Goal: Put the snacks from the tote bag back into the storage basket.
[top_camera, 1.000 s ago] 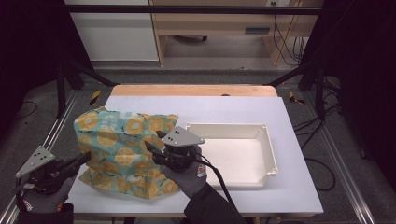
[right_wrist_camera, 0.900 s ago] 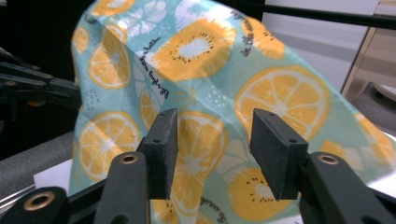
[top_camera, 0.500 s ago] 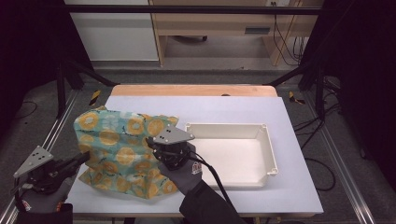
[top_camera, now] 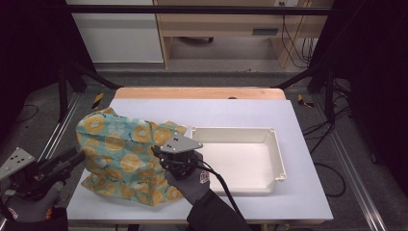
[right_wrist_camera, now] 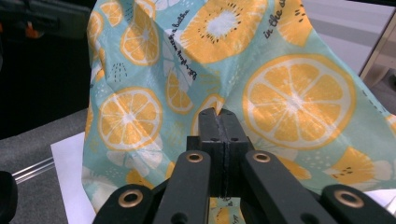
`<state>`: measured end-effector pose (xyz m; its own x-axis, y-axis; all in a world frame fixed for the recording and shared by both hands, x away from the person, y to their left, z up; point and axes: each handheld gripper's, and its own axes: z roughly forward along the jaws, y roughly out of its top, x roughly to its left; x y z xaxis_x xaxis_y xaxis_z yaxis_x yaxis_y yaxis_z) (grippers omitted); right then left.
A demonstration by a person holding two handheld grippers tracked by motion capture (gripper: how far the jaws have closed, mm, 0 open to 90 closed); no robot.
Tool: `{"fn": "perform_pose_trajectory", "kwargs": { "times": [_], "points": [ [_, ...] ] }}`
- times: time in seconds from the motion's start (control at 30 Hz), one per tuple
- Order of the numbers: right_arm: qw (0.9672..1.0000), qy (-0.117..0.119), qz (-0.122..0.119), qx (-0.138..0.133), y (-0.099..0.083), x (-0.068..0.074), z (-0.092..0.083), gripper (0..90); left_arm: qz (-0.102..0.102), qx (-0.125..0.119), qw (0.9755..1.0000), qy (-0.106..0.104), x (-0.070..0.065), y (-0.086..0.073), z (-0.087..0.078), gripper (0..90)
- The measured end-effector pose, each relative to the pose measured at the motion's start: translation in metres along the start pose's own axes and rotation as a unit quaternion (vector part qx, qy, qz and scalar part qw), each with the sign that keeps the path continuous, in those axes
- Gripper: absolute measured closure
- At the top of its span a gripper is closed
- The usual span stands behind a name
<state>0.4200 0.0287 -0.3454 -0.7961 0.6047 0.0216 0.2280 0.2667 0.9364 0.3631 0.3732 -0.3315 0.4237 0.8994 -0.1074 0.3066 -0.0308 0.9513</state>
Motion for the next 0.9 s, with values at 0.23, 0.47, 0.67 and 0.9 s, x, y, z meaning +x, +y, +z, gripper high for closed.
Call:
{"fn": "perform_pose_trajectory", "kwargs": {
  "times": [0.23,0.47,0.67,0.9],
  "points": [
    [1.0,0.004,-0.005,0.002,0.0,0.003,0.002,90.0,0.005,0.018,0.9998,0.01,0.002,0.01,0.02,57.0],
    [1.0,0.005,-0.005,-0.002,0.0,0.003,0.002,90.0,0.009,0.022,0.9996,0.015,0.004,0.006,0.018,88.2],
    [0.9998,0.007,-0.008,-0.016,0.004,0.006,-0.002,90.0,0.019,0.018,0.9995,0.017,-0.001,0.005,0.011,90.0],
    [0.9992,0.025,-0.015,-0.029,0.002,0.014,-0.013,90.0,0.023,0.014,0.9996,0.007,-0.006,-0.008,-0.002,90.0]
  ]
}}
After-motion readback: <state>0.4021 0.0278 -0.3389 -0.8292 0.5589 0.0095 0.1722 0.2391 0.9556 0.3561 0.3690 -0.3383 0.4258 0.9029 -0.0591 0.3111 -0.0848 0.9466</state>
